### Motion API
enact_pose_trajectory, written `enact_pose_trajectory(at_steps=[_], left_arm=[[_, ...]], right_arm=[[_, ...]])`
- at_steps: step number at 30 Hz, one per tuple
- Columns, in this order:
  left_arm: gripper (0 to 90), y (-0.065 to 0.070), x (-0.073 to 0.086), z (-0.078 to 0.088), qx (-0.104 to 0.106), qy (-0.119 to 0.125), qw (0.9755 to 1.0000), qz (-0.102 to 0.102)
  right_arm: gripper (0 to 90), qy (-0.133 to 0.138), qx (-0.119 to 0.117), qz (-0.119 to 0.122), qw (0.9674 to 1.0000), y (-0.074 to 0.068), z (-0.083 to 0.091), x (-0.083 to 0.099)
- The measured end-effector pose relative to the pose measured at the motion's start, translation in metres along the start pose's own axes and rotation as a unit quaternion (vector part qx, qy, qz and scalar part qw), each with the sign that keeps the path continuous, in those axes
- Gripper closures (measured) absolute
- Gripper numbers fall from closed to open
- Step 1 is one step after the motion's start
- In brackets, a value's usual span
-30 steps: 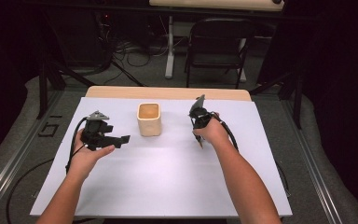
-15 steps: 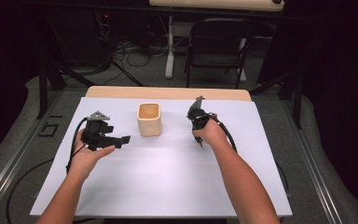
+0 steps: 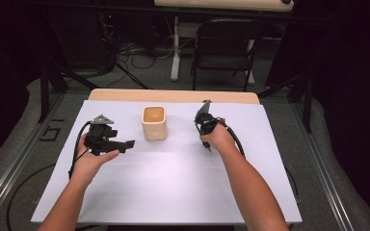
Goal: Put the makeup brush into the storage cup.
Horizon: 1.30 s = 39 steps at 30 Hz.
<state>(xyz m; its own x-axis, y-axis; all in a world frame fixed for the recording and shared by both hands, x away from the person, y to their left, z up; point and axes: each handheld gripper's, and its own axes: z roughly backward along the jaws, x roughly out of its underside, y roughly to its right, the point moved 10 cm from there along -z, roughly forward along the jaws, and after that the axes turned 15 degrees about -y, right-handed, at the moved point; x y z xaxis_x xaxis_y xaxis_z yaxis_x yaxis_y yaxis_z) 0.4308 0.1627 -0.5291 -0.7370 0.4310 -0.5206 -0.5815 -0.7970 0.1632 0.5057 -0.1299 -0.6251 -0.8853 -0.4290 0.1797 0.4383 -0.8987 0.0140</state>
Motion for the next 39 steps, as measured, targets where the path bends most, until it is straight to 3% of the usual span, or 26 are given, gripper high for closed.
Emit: enact_pose_trajectory(at_steps=[22,27,28,30,32,33,34,35,36,37,38,39], left_arm=[[15.5,0.001,0.000,-0.001,0.000,0.000,1.0000,-0.003],[15.7,0.002,0.000,-0.001,0.002,0.001,1.0000,-0.004],[15.8,0.002,0.000,-0.001,0.003,0.001,1.0000,-0.006],[16.0,0.003,0.000,-0.001,0.003,0.001,1.0000,-0.009],[17.2,0.004,-0.001,-0.001,0.002,0.001,0.9999,-0.013],[17.6,0.005,-0.001,-0.001,0.002,0.003,0.9999,-0.014],[17.8,0.005,-0.001,-0.001,0.002,0.003,0.9998,-0.018],[18.9,0.007,-0.001,-0.001,0.003,0.002,0.9998,-0.019],[19.8,0.007,-0.001,-0.001,0.002,0.003,0.9997,-0.023],[20.0,0.008,-0.001,-0.001,0.001,0.004,0.9997,-0.025],[20.8,0.009,-0.001,0.000,0.000,0.004,0.9996,-0.026],[21.9,0.010,-0.001,-0.001,0.000,0.005,0.9996,-0.027]], right_arm=[[83.9,-0.005,0.001,0.004,1.0000,0.000,-0.001,0.001],[84.1,0.005,-0.001,0.007,1.0000,0.000,0.001,0.000],[84.1,-0.008,0.004,0.005,0.9999,0.000,0.004,0.003],[84.1,0.009,-0.001,0.016,0.9998,0.000,0.005,0.002],[84.1,-0.024,0.015,0.023,0.9993,0.003,0.013,0.011],[84.1,-0.018,0.010,0.018,0.9996,0.002,0.015,0.012],[84.1,0.030,-0.009,0.014,0.9994,-0.001,0.014,0.006],[84.1,0.055,-0.009,0.035,0.9978,0.000,0.015,0.003],[84.1,0.041,-0.007,0.028,0.9987,0.000,0.019,0.010],[84.1,0.016,0.013,0.053,0.9984,0.005,0.024,0.017],[84.2,-0.013,0.024,0.051,0.9983,0.006,0.030,0.026],[84.2,-0.017,0.029,0.057,0.9978,0.006,0.033,0.030]])
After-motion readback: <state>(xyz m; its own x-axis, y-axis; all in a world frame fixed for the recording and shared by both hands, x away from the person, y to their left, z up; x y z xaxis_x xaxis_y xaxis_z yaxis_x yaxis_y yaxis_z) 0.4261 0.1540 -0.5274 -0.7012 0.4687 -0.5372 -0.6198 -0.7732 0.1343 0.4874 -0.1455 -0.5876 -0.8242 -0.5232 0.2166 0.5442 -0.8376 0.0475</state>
